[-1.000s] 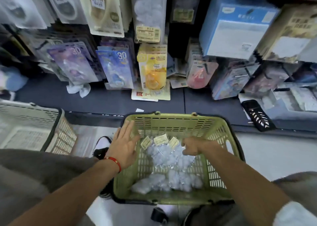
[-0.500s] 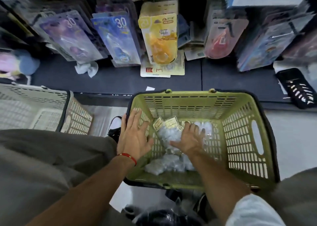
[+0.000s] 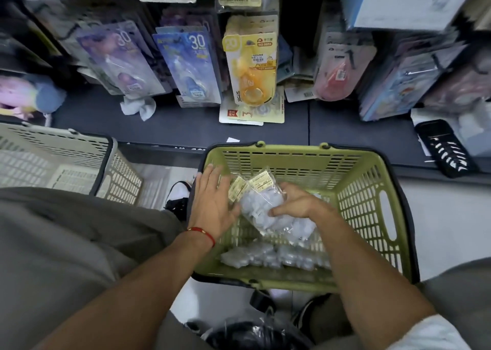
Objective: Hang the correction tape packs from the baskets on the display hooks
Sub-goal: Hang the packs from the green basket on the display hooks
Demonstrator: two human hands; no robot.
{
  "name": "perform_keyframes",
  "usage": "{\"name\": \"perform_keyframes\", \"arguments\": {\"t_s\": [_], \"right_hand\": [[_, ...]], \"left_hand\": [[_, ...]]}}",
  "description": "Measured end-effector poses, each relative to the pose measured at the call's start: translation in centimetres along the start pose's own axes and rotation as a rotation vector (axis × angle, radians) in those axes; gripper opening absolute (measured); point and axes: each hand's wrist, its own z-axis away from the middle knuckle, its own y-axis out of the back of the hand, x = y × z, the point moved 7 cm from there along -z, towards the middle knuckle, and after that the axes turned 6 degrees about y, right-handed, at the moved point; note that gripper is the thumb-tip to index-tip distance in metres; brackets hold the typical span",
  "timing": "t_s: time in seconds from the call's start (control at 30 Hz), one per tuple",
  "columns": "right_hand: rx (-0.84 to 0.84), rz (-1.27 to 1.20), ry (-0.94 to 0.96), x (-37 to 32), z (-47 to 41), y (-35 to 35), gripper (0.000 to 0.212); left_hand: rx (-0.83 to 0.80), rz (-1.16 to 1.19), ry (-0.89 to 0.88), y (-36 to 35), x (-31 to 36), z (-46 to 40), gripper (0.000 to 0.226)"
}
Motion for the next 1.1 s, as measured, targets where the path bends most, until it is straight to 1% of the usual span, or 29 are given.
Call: {"name": "perform_keyframes", "arguments": {"t_s": [0.03, 0.1, 0.13, 0.2, 0.27, 0.33, 0.4, 0.5, 0.57, 0.6, 0.7, 0.73, 0.8, 0.83, 0.87, 0.9, 0.97, 1.03, 1.1], "right_hand": [[-0.043, 0.045, 0.037, -1.4, 1.0, 1.1, 0.087], [-0.129, 0.161, 0.116, -4.5, 3.1, 2.8, 0.081], [-0.165, 0.227, 0.154, -6.3, 4.2, 3.4, 0.081], [-0.195, 0.351, 0.211, -9.3, 6.3, 4.5, 0.083], [-0.189, 0.378, 0.238, -11.5, 8.3, 5.3, 0.078], [-0.146, 0.364, 0.270, -12.9, 9.9, 6.6, 0.072], [-0.096, 0.406, 0.308, -13.8, 11.3, 8.1, 0.072], [-0.070, 0.401, 0.331, -13.9, 13.1, 9.6, 0.071], [0.015, 0.320, 0.319, -13.0, 14.1, 11.1, 0.073], [0.070, 0.239, 0.305, -12.3, 14.6, 12.0, 0.074], [0.294, -0.073, 0.235, -9.4, 15.8, 15.1, 0.073], [0.354, -0.177, 0.175, -8.2, 15.9, 15.5, 0.074], [0.391, -0.415, 0.004, -5.6, 16.0, 14.4, 0.075], [0.377, -0.547, -0.053, -4.6, 15.9, 13.1, 0.076], [0.347, -0.662, -0.069, -4.2, 15.8, 11.5, 0.081], [0.316, -0.760, -0.045, -4.4, 15.6, 9.8, 0.090], [0.309, -0.903, 0.089, -5.7, 14.8, 7.1, 0.101], [0.381, -0.946, 0.225, -7.3, 13.6, 5.2, 0.109], [0.507, -0.995, 0.299, -8.1, 12.7, 4.5, 0.108]], "left_hand": [[-0.001, 0.027, -0.058, 0.5, 0.9, -0.3, 0.079], [-0.081, 0.026, -0.196, 1.5, 3.0, -1.1, 0.106], [-0.155, 0.049, -0.239, 2.0, 3.8, -1.5, 0.117], [-0.328, 0.192, -0.234, 3.1, 4.4, -2.2, 0.126], [-0.429, 0.462, -0.162, 4.1, 4.1, -2.4, 0.121], [-0.442, 0.727, -0.089, 4.8, 3.5, -2.3, 0.102], [-0.484, 0.943, -0.026, 4.5, 3.7, -1.7, 0.086], [-0.586, 1.206, 0.028, 3.0, 4.8, -0.6, 0.081], [-0.650, 1.321, 0.055, 2.0, 5.1, -0.1, 0.083], [-0.673, 1.366, 0.077, 1.7, 5.0, 0.1, 0.083], [-0.673, 1.472, 0.195, 1.1, 3.6, 0.0, 0.074], [-0.661, 1.509, 0.239, 1.0, 3.2, 0.0, 0.071], [-0.617, 1.579, 0.297, 1.2, 2.9, 0.0, 0.071], [-0.579, 1.608, 0.320, 1.3, 2.9, -0.1, 0.072], [-0.532, 1.637, 0.346, 1.4, 2.9, -0.3, 0.072], [-0.481, 1.663, 0.375, 1.6, 3.0, -0.4, 0.071], [-0.394, 1.691, 0.412, 1.7, 3.5, -0.4, 0.068], [-0.363, 1.691, 0.414, 1.4, 4.6, 0.0, 0.068], [-0.361, 1.661, 0.408, 0.8, 5.8, 0.7, 0.075]]}}
